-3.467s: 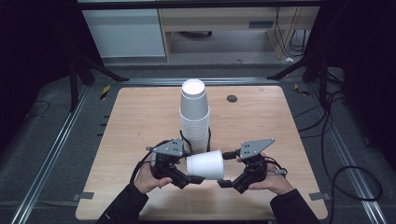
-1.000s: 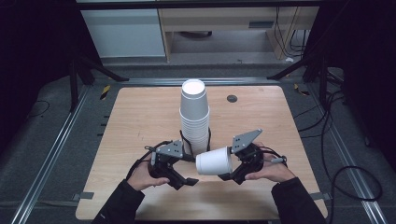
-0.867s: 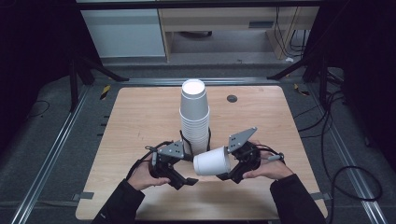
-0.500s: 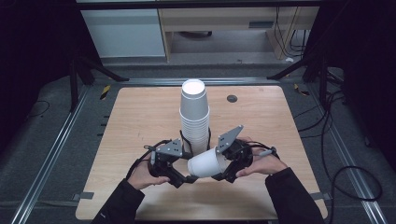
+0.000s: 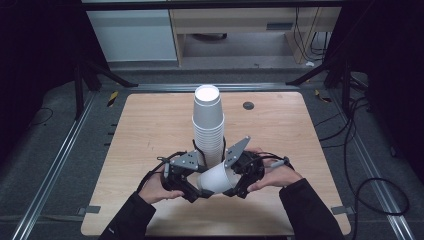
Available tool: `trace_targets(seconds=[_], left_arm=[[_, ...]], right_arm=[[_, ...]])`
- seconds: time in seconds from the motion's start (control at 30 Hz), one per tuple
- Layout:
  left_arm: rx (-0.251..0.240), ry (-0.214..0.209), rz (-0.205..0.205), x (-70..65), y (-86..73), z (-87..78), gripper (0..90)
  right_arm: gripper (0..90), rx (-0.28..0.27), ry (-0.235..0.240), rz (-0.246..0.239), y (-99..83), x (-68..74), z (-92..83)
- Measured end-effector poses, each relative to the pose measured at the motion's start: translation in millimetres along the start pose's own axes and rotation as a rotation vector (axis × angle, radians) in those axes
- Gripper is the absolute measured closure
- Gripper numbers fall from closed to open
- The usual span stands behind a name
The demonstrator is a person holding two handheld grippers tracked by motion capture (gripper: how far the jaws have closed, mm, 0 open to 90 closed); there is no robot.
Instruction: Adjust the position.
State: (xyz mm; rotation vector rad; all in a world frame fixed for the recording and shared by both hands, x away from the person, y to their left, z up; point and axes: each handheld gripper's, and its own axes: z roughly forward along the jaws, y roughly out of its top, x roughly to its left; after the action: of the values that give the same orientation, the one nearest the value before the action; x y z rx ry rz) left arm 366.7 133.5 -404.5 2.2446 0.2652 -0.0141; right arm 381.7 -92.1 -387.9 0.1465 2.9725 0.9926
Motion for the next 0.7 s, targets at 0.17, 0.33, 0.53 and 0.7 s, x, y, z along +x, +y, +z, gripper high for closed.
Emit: trace_targets(seconds=[0.17,0.33,0.53,0.7], left_arm=[[0.016,-0.005,0.005,-0.6,0.3,3.2,18.4],[0.04,-0.002,0.018,-1.8,0.1,6.3,21.1],[0.056,-0.011,0.008,-2.5,-0.2,8.7,22.2],[0.047,-0.008,0.009,-1.7,0.4,8.1,22.3]], right_arm=[[10.1,-0.01,0.002,-0.003,2.3,0.3,1.8],[10.0,-0.004,0.003,-0.005,4.5,1.1,4.0],[9.4,0.009,0.017,-0.006,3.7,0.9,6.0],[7.8,-0.005,0.011,-0.004,2.1,0.3,7.0]])
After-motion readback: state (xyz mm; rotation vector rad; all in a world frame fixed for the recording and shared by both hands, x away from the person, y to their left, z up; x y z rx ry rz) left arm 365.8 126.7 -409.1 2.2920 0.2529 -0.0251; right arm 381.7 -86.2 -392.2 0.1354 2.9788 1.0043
